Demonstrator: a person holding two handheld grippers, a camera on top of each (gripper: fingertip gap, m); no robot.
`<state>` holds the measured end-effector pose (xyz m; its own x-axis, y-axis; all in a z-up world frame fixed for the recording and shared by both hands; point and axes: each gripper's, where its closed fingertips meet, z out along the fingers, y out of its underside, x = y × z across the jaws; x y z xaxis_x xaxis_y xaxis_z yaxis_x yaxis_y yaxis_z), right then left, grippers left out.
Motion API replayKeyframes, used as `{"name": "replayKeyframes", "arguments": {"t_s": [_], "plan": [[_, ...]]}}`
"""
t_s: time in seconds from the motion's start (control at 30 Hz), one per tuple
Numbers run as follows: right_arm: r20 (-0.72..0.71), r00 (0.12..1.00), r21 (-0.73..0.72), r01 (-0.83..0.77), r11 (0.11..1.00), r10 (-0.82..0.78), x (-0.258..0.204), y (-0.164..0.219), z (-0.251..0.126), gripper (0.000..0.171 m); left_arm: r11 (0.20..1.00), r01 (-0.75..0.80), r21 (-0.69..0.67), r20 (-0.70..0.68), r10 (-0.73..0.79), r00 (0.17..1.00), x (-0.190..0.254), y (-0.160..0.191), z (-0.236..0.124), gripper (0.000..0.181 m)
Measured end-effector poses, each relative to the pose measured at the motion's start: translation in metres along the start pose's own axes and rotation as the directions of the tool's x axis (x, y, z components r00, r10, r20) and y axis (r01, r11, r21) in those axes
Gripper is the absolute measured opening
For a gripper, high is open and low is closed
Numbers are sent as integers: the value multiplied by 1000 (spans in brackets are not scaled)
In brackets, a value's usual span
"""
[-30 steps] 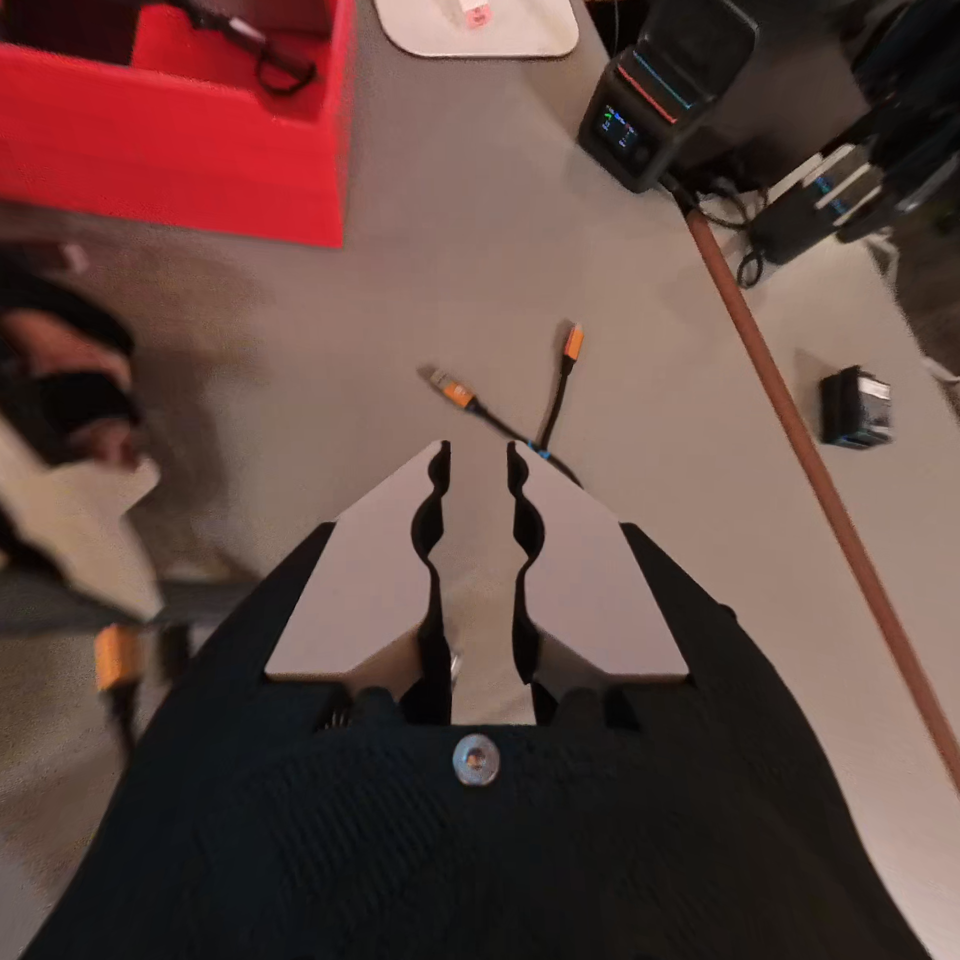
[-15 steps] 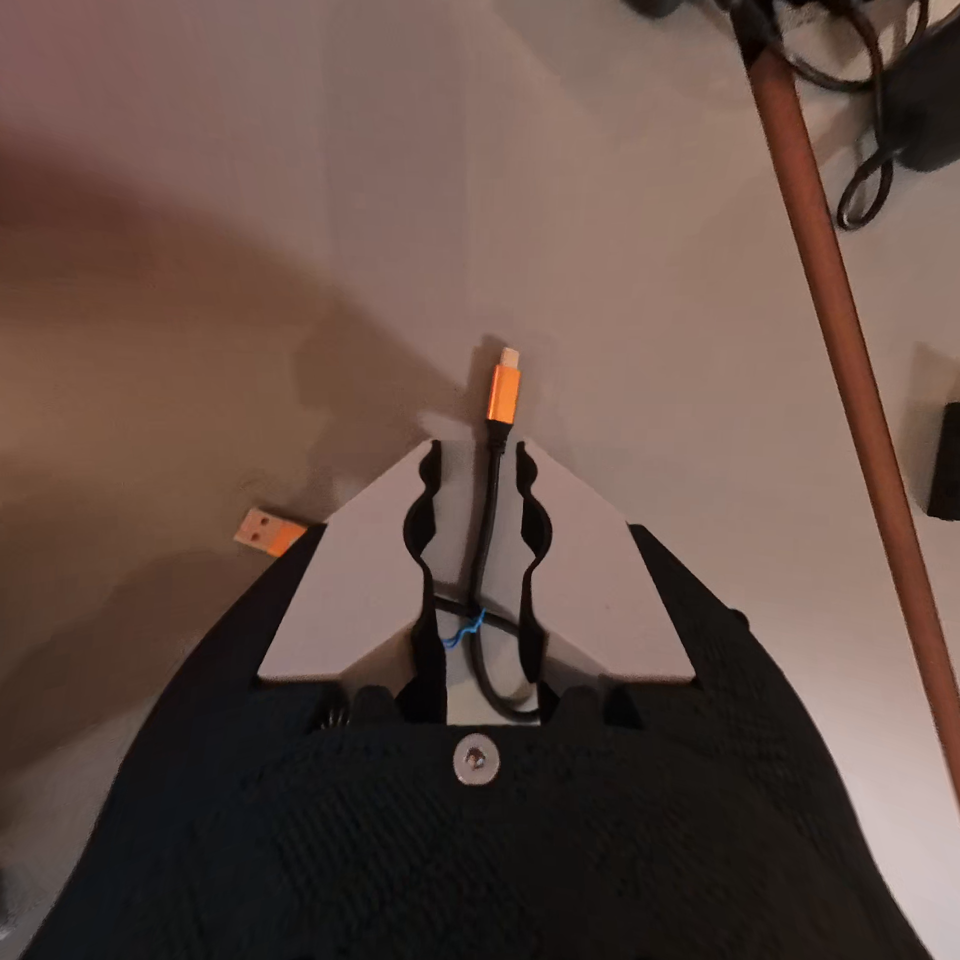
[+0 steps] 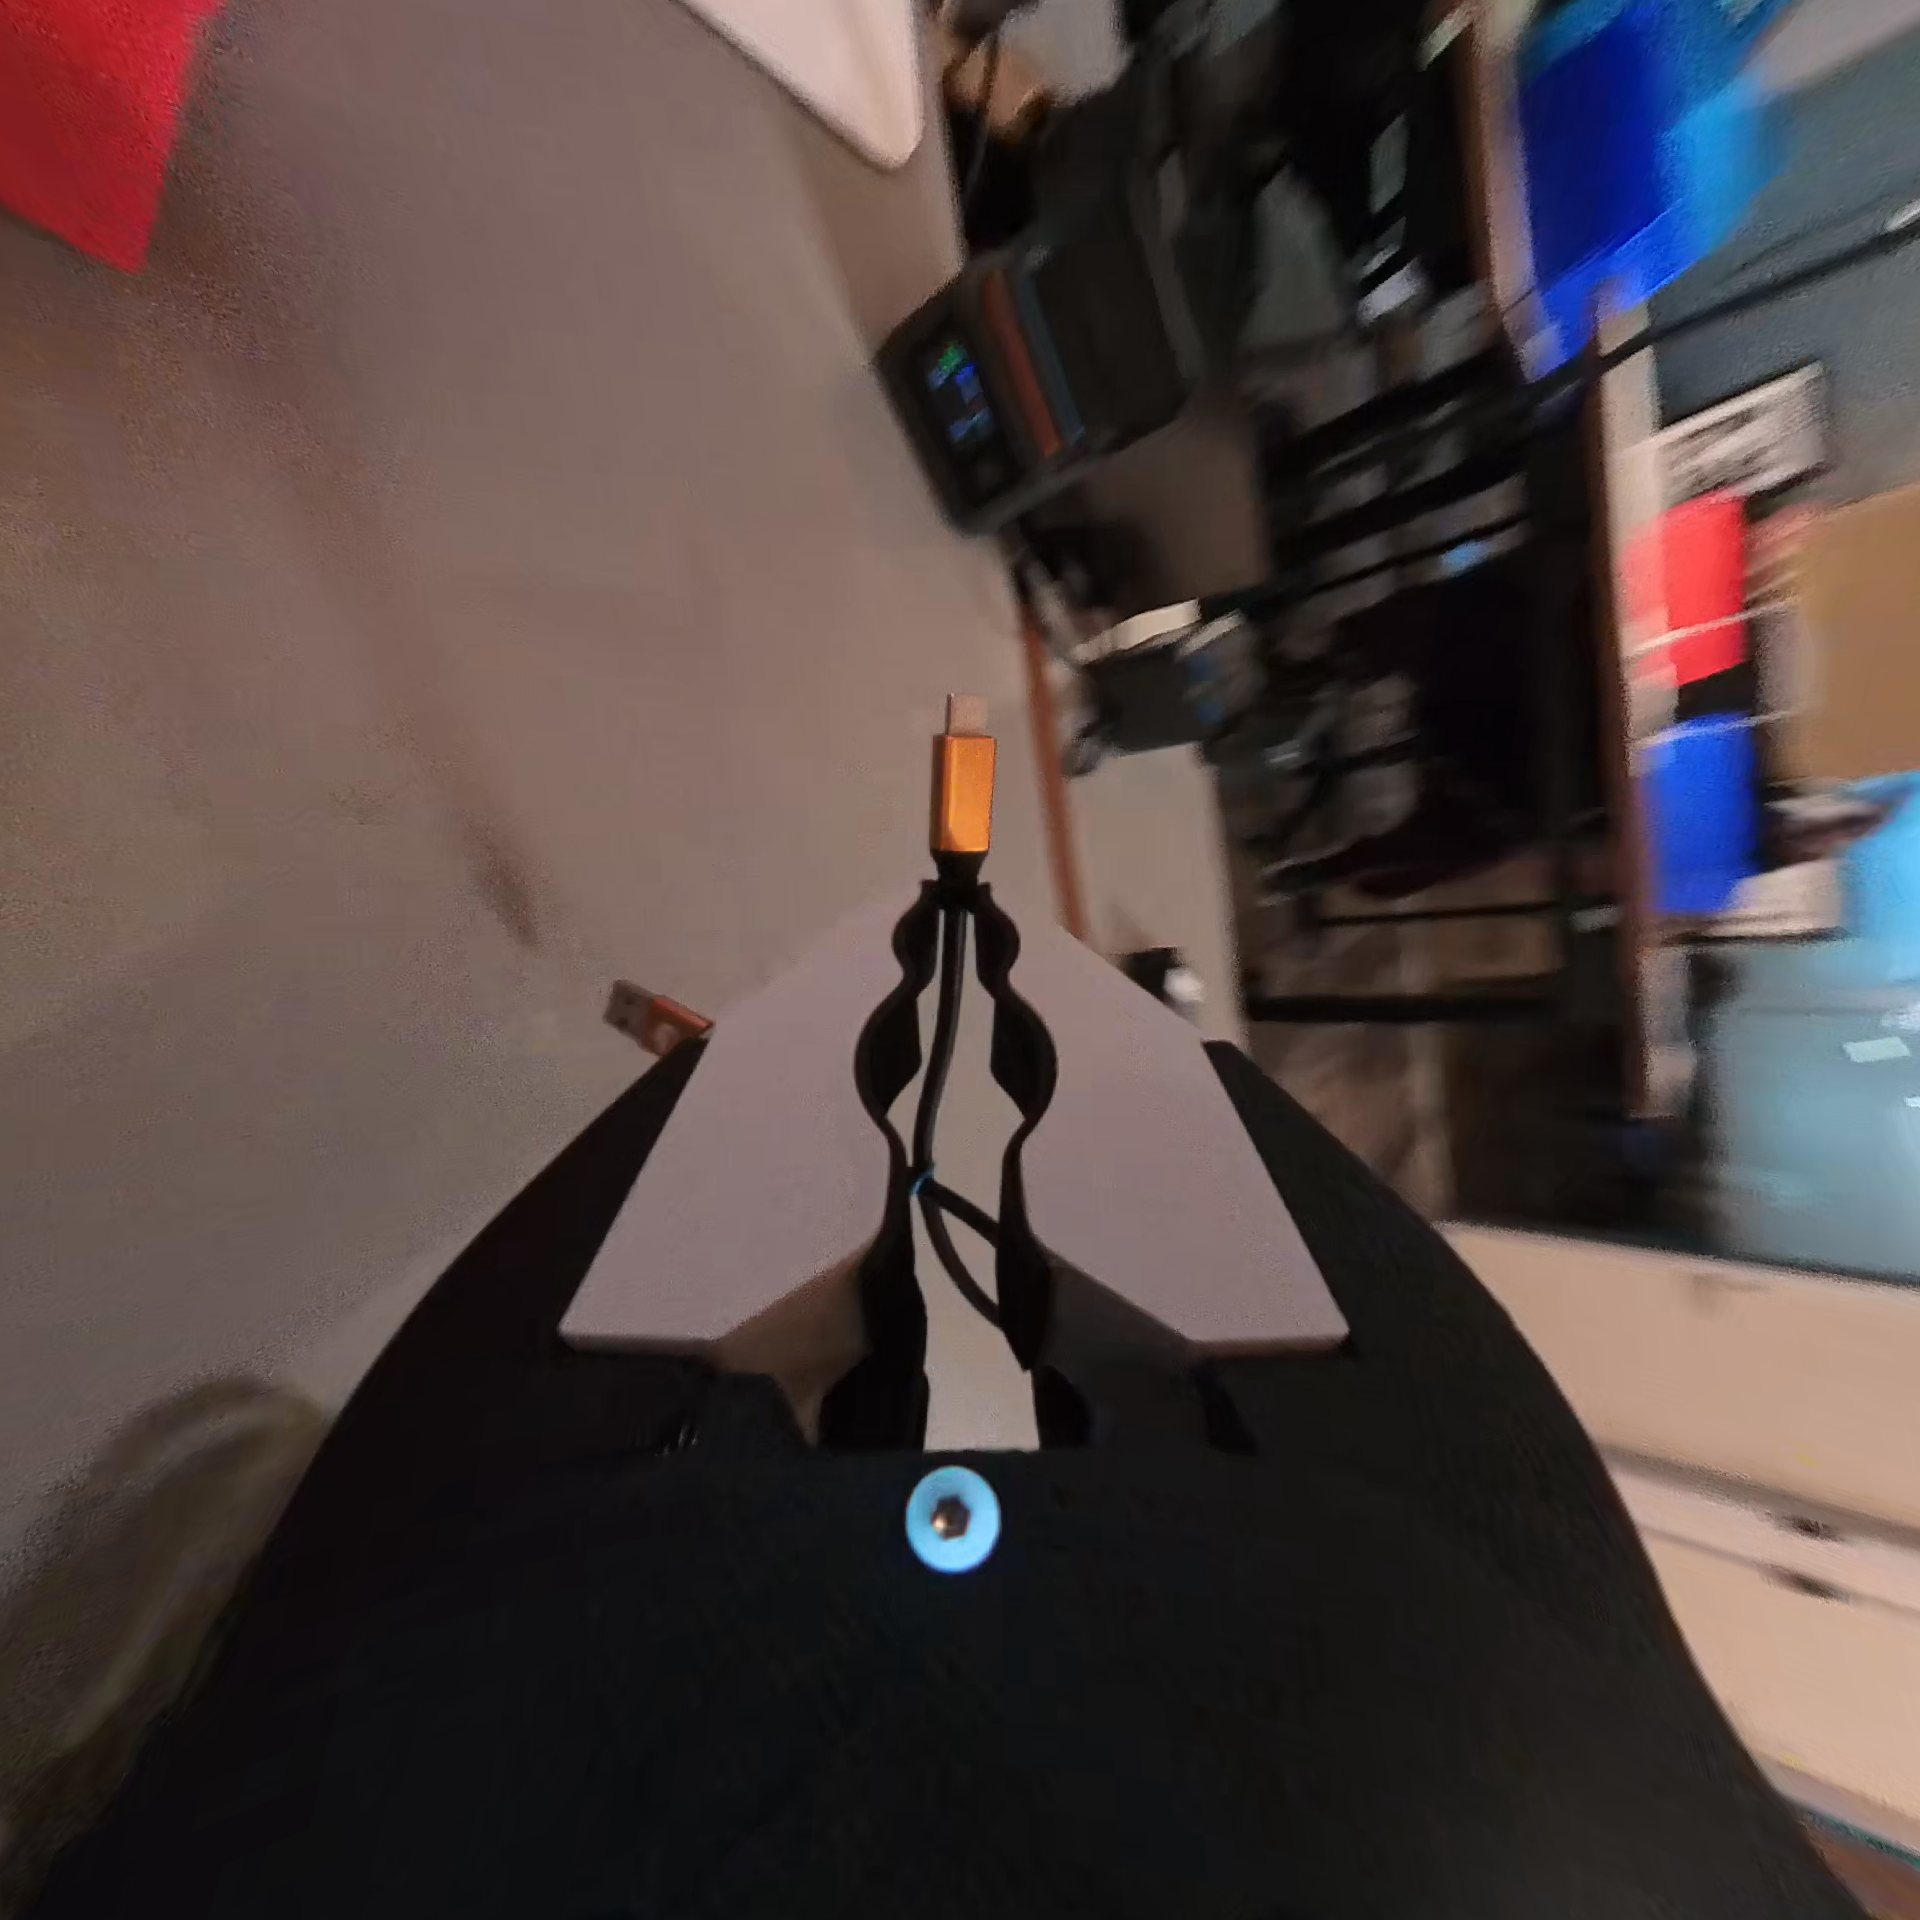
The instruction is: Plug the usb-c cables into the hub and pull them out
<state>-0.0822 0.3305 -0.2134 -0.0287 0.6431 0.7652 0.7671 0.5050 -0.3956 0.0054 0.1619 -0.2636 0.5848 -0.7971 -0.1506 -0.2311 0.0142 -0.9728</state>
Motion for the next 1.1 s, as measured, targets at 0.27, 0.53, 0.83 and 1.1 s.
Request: {"name": "replayKeyframes", "arguments": {"t_s": [0.27,0.53,0.83,1.1], "plan": [[-374,649,-234,625,745,-662,6,-40,-147,5,920,358,163,-39,-356,934,-28,-15,-17,7],[-144,754,-262,595,760,-640,-63,-13,-165,5,889,429,163,-141,-409,901,-22,-18,-18,7],[-154,777,-317,546,776,-610,-95,-13,-182,5,774,609,173,-579,-420,699,15,-47,-34,7],[-207,845,-299,425,855,-493,-103,-22,-190,5,675,721,157,-682,-454,574,16,-54,-39,7]]}}
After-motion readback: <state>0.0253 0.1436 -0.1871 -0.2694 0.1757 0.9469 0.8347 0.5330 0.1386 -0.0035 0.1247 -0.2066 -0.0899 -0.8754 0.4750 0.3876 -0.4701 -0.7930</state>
